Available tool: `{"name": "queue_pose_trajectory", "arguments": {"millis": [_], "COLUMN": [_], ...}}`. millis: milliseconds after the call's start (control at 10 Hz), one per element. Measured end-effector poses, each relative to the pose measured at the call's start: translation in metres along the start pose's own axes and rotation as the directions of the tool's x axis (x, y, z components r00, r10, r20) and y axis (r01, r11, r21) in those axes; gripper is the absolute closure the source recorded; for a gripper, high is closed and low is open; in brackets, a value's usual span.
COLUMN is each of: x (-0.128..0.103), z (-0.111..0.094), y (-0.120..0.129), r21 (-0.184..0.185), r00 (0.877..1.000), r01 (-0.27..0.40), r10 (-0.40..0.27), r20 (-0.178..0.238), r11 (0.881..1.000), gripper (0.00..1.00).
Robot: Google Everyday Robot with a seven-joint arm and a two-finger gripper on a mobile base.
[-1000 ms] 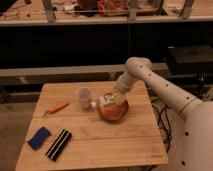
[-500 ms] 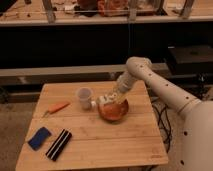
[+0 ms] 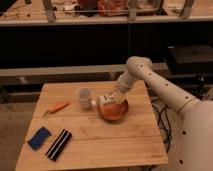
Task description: Place the bottle in the ceramic bowl
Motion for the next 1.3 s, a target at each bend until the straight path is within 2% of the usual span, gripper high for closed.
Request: {"name": "queue_pose_trajectory", "arguments": {"millis": [1300], "x": [0.0064], "z": [0.0022], "y": [-0.0043], "r21": [-0.008], "r00": [1.000], "r01": [-0.012], "r10": [0.012], "r20": [0.009], "r11": [1.000], "gripper": [0.70]}}
